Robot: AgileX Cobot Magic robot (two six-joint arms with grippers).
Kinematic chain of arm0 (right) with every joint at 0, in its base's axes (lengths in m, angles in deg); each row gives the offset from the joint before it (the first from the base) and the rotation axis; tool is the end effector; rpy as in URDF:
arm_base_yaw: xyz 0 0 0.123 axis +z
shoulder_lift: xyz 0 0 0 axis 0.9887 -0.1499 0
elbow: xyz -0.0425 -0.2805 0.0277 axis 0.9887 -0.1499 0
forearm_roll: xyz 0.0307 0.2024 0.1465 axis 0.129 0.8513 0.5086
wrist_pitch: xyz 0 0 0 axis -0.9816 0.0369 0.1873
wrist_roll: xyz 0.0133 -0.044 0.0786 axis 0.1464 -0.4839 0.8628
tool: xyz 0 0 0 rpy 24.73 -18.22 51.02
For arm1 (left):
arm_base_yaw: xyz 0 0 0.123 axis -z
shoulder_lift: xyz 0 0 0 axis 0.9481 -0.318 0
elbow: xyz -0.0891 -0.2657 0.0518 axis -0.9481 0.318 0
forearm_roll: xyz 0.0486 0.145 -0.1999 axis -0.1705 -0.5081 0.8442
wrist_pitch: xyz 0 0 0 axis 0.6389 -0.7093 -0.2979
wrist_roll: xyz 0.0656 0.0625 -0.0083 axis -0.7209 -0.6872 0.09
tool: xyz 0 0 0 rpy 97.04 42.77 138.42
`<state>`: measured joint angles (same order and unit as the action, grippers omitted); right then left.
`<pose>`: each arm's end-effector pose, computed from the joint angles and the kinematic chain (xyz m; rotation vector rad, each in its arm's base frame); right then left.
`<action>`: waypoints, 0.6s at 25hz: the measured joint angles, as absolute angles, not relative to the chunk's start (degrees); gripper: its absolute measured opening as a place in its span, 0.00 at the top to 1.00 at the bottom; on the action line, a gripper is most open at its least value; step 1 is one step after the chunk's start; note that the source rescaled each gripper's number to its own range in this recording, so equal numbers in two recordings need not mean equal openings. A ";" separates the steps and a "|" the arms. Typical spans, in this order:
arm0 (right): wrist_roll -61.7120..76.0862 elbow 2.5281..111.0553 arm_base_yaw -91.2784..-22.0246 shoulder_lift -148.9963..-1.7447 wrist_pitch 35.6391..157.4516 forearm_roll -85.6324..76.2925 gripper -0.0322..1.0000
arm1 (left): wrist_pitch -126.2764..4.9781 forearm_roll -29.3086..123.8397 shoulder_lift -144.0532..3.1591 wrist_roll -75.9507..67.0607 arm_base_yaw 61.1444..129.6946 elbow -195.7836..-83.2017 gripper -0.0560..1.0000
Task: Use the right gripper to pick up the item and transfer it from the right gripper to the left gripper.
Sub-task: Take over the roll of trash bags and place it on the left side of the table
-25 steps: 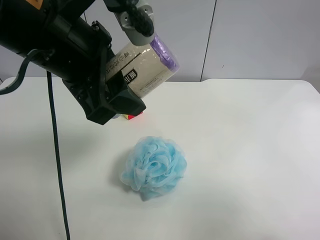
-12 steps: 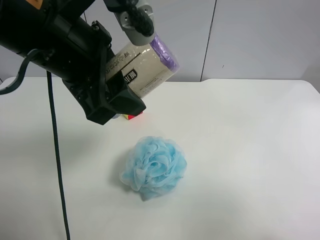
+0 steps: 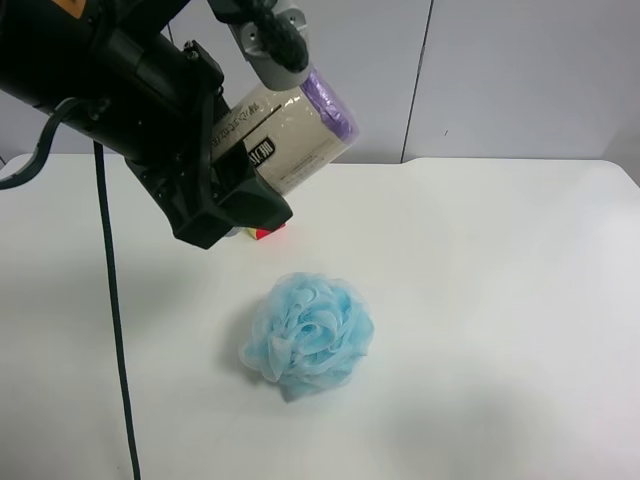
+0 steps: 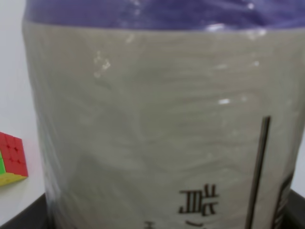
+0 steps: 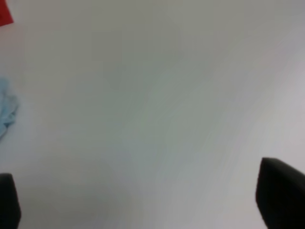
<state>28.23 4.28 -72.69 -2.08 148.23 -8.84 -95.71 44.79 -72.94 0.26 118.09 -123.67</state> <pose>-0.0041 0.0046 0.2724 -0.1913 2.0538 0.1521 0.1859 -0.2128 0.3337 1.3706 1.9497 -0.3596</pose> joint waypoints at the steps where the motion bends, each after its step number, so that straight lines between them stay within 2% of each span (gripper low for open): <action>1: 28.23 4.28 -73.06 -2.08 148.23 -8.84 0.00 | -95.13 44.79 -72.94 0.26 118.09 -123.67 0.94; 6: 28.23 4.28 -73.14 -2.08 148.19 -8.84 0.00 | -93.90 44.81 -72.94 0.91 118.09 -123.67 0.94; 10: 28.28 4.28 -73.14 -2.08 148.19 -8.84 0.00 | -95.63 42.66 -72.94 7.86 117.00 -123.67 0.94; 15: 28.28 4.28 -73.14 -2.08 148.19 -8.84 0.00 | -98.65 38.23 -72.94 17.70 108.81 -123.62 0.94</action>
